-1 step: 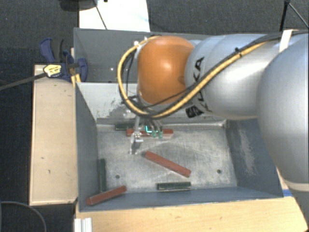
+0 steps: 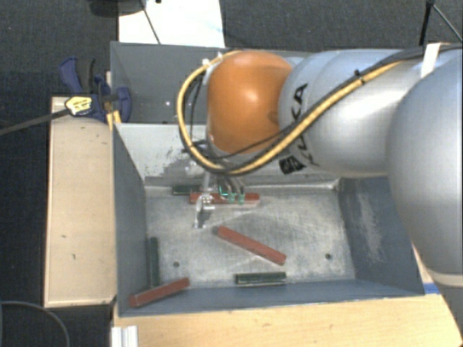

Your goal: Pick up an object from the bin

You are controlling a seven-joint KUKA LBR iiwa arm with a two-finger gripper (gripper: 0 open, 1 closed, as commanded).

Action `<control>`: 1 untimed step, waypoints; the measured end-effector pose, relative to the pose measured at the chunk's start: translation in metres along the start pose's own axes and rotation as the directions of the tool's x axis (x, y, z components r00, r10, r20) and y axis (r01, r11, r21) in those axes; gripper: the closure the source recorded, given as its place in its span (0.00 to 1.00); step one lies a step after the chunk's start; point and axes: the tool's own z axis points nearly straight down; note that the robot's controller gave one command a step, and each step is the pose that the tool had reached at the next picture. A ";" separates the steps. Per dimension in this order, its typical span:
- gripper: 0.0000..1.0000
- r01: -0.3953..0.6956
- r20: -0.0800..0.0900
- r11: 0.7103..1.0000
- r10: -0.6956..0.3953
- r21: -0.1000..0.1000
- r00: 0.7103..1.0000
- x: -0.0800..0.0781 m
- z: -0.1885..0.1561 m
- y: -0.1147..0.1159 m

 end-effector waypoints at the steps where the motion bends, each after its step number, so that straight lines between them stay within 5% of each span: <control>1: 0.00 0.068 -0.001 0.998 -0.068 -0.001 0.998 -0.001 0.004 -0.036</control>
Offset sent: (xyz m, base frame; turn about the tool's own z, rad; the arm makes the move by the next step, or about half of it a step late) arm -0.0092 -0.0573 -0.1181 -0.1025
